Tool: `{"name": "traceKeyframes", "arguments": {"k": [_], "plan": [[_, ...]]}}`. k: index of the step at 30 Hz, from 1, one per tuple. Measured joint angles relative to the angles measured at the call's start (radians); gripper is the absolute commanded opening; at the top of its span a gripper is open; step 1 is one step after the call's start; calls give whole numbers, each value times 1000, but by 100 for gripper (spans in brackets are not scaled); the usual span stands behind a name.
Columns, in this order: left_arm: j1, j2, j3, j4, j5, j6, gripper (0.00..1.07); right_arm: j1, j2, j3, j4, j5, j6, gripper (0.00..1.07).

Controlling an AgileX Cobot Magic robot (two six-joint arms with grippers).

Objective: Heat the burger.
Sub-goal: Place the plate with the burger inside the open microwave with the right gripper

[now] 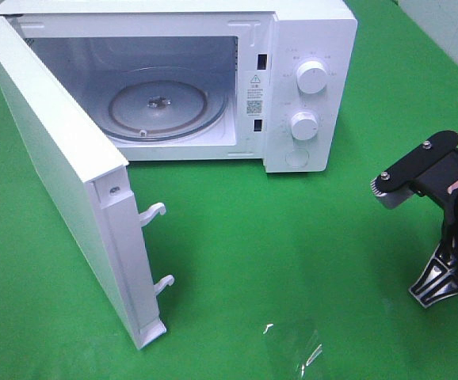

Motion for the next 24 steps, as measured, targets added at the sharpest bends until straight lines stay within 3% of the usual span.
{"name": "traceKeyframes", "arguments": {"k": [8,24], "plan": [[0,0,0,0,0,0,98,186,-47,0,8,60,1,0],[0,0,0,0,0,0,98,440,-49,4,6,68,1,0]]}}
